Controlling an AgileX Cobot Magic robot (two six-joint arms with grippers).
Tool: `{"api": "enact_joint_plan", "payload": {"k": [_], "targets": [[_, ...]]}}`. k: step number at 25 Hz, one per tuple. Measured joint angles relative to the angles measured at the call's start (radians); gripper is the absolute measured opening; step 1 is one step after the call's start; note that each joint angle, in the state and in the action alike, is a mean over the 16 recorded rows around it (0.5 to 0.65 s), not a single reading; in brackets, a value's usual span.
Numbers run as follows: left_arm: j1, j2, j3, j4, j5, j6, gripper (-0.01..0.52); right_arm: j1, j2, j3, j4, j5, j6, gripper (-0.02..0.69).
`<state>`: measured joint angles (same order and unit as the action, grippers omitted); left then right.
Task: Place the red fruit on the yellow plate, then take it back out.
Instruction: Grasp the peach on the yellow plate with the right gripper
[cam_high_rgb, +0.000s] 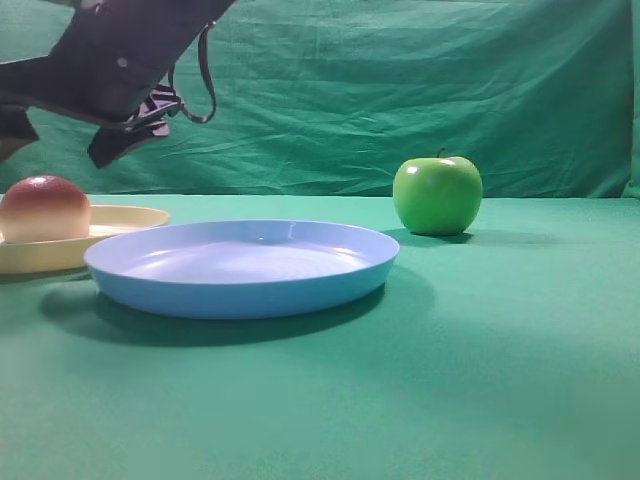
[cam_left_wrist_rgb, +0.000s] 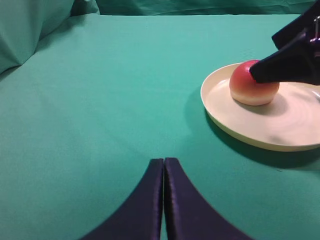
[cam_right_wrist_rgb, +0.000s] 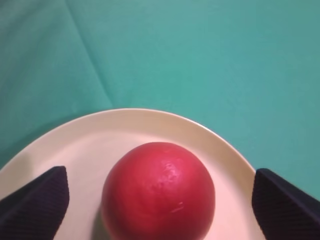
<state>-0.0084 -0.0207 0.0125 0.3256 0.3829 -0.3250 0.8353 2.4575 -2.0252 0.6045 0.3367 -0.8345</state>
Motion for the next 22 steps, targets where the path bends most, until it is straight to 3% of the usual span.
{"api": "enact_joint_plan", "payload": {"k": [5, 17, 22], "targets": [[0.000, 0.000, 0.000, 0.000, 0.000, 0.000, 0.000, 0.001, 0.027, 0.000, 0.015, -0.036, -0.002, 0.617], [0.000, 0.000, 0.000, 0.000, 0.000, 0.000, 0.000, -0.025, 0.015, 0.000, 0.036, 0.040, -0.001, 0.284], [0.000, 0.000, 0.000, 0.000, 0.000, 0.000, 0.000, -0.066, -0.054, 0.000, 0.014, 0.154, 0.031, 0.202]]}}
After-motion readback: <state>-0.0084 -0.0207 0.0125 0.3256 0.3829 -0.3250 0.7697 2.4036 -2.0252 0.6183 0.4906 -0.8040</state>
